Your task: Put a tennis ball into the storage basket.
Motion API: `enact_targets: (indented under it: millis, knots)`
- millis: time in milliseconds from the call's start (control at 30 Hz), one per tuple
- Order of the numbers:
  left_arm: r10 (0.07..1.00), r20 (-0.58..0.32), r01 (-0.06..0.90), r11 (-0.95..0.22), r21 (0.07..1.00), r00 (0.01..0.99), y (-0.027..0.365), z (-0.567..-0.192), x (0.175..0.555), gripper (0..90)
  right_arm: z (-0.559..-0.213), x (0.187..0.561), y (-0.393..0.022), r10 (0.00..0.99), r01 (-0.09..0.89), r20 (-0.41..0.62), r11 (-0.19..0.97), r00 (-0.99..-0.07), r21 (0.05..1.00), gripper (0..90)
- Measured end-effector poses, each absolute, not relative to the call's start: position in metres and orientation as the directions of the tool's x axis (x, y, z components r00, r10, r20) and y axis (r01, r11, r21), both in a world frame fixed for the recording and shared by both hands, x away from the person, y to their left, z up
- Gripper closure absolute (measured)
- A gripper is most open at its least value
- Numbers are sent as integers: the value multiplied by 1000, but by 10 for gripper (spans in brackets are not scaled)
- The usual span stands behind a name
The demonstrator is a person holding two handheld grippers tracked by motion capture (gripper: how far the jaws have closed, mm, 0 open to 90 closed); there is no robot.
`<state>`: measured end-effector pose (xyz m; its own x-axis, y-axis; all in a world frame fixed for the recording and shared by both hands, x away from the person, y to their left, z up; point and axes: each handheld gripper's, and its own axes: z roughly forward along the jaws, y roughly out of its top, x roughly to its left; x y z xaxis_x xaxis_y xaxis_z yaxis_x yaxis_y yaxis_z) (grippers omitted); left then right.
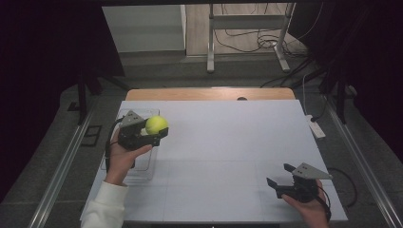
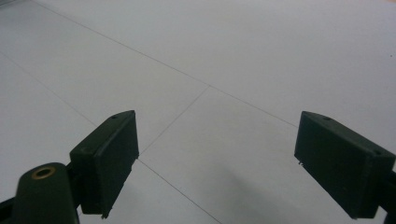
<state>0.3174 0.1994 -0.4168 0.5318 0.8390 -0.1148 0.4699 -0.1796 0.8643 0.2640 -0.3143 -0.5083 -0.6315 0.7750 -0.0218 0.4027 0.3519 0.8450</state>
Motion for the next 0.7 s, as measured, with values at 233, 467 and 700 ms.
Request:
enact_targets:
  millis: [233,467,700]
  knots:
    - [850,-122,476,-162,865,513,208,-417,318,266,-508,264,-314,775,404,-20,351,-632,845,141]
    - [858,-131,478,-144,867,496,213,-417,318,265,-508,264,-314,773,403,-21,353,-633,845,141]
    - [870,-132,485,-134,864,476,219,-418,319,265,-508,264,-314,774,401,-23,353,-633,845,141]
